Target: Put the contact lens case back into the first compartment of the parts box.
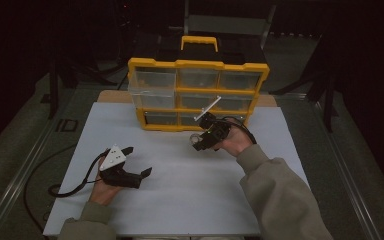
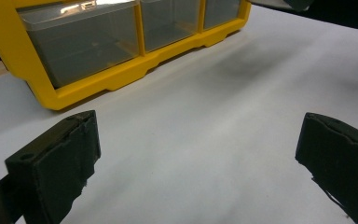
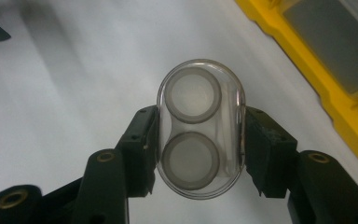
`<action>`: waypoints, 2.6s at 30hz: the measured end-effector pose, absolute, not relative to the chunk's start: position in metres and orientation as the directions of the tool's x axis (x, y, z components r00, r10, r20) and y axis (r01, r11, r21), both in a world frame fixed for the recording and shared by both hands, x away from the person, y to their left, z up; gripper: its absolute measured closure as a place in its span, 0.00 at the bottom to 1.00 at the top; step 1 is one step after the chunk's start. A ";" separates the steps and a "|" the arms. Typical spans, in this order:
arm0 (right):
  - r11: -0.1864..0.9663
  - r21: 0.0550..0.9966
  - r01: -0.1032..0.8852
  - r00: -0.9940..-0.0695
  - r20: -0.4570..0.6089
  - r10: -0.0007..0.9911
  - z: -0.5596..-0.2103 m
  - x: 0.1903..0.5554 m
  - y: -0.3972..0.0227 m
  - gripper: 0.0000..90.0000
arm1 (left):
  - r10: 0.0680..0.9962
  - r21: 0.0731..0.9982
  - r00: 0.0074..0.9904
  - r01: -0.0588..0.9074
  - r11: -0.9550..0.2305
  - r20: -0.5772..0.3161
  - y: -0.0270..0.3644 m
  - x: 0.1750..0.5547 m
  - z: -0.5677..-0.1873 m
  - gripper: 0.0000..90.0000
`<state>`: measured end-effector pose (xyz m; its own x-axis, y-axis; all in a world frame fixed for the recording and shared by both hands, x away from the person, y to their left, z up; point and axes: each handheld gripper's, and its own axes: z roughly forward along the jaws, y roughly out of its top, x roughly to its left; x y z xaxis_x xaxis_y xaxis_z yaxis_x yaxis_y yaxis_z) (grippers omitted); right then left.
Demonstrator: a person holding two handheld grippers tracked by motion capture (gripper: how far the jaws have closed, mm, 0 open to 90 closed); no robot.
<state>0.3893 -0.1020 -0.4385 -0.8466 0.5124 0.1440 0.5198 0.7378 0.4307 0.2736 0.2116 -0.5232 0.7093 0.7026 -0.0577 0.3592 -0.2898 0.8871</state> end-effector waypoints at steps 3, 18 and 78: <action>0.738 0.437 0.515 -0.849 0.139 0.510 -0.434 0.390 -0.101 0.54 | 0.703 0.889 0.709 0.357 -0.288 -0.057 0.212 0.274 -0.523 0.01; 0.734 0.465 0.495 -0.857 0.122 0.500 -0.412 0.396 -0.098 0.55 | 0.705 0.893 0.706 0.352 -0.281 -0.056 0.212 0.273 -0.522 0.01; 0.670 0.572 0.474 -0.846 0.085 0.526 -0.314 0.433 -0.090 0.55 | 0.706 0.902 0.705 0.343 -0.262 -0.064 0.215 0.273 -0.520 0.01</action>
